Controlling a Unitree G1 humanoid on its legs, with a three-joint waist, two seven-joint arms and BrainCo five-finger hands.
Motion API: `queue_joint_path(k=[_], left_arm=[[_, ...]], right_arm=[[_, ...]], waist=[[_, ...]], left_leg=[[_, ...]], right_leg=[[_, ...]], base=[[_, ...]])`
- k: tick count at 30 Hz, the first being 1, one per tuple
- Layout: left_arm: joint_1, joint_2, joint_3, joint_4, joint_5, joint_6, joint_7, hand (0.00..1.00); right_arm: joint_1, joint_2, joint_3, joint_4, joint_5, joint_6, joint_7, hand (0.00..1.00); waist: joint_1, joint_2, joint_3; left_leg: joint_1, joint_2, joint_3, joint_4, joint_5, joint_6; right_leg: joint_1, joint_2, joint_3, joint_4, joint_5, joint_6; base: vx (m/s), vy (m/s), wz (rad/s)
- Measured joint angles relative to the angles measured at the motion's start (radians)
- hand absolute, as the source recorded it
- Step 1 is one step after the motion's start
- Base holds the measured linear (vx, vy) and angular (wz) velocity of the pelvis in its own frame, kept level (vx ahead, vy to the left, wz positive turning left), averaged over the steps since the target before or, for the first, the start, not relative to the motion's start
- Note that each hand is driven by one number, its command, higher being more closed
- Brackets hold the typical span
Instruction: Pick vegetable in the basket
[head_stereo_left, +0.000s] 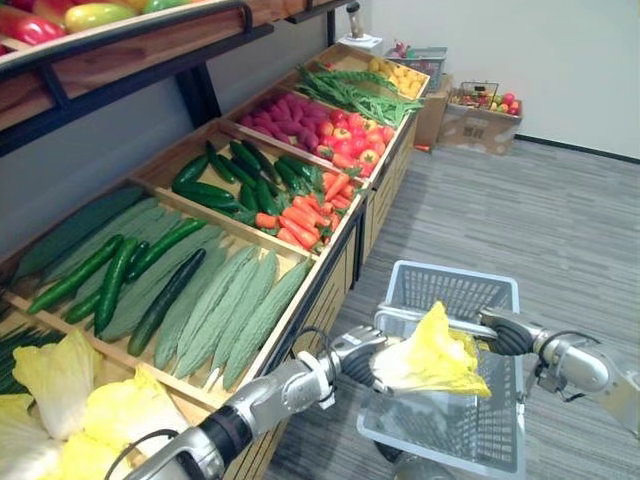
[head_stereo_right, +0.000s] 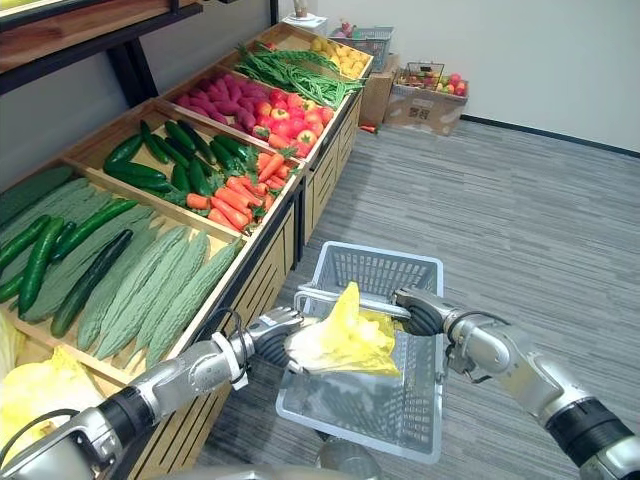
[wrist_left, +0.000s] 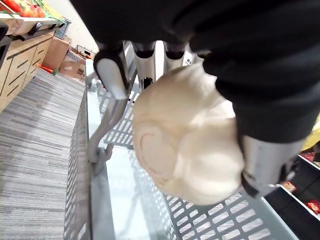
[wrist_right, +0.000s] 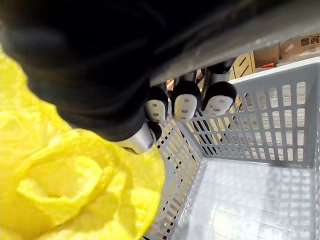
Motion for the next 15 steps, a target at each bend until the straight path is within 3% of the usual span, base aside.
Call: queue_joint_path(k=[15], left_arm=[[-0.058, -0.054, -0.05, 0.15, 0.035, 0.046, -0.017, 0.0]], right_arm=[[-0.023, 0.006, -0.002, -0.035, 0.04, 0.002, 0.022, 1.0]], waist=[[-0.023, 0.004, 0.003]], left_leg=[[-0.007, -0.004, 0.001, -0.001, 0.0, 0.0]], right_leg=[[-0.01, -0.003, -0.002, 0.004, 0.0, 0.0]], base=[[-0.02, 0.009, 0.0]])
